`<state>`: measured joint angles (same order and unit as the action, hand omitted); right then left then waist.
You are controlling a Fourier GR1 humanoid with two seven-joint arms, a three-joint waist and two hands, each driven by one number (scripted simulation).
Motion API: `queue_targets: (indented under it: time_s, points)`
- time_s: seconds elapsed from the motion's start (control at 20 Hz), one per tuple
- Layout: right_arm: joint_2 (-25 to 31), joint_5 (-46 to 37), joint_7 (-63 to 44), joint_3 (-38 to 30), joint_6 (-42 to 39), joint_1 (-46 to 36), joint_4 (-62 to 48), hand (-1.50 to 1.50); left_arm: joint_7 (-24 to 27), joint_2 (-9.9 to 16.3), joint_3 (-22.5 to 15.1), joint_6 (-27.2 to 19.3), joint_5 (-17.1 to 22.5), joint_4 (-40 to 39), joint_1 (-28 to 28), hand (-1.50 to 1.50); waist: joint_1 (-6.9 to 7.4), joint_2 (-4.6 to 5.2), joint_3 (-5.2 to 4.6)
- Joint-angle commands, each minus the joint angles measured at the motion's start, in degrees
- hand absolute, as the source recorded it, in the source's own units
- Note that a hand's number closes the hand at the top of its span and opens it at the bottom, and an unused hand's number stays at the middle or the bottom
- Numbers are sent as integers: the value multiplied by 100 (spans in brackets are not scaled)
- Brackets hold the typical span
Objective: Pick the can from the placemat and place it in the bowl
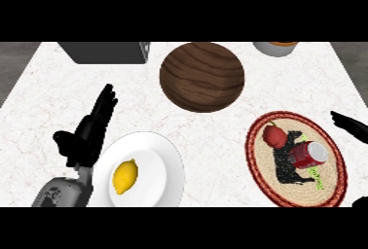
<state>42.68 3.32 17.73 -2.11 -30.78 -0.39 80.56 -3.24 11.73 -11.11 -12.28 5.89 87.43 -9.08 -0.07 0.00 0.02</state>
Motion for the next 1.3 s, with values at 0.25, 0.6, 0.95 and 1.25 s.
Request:
queue_targets:
  time_s: [0.25, 0.6, 0.95, 1.25]
  points:
    - [-679, -212, -153, -327, -471, 26, -47, -150, 12, -209, 284, 210, -264, -71, 64, 0, 5, -3, -2]
    - [-1003, -620, 108, -501, -720, 71, -435, -150, -209, -405, 357, 257, -487, 26, -40, 0, 3, 0, -1]
    - [-1366, -1279, 579, -405, -517, -421, -1331, -150, 152, -719, 190, 337, -665, -11, 292, 0, 21, 2, 0]
    - [-1476, -2240, 806, -231, 426, -616, -1781, -150, -412, -411, 541, 542, -490, 404, 165, 0, 66, 2, 4]
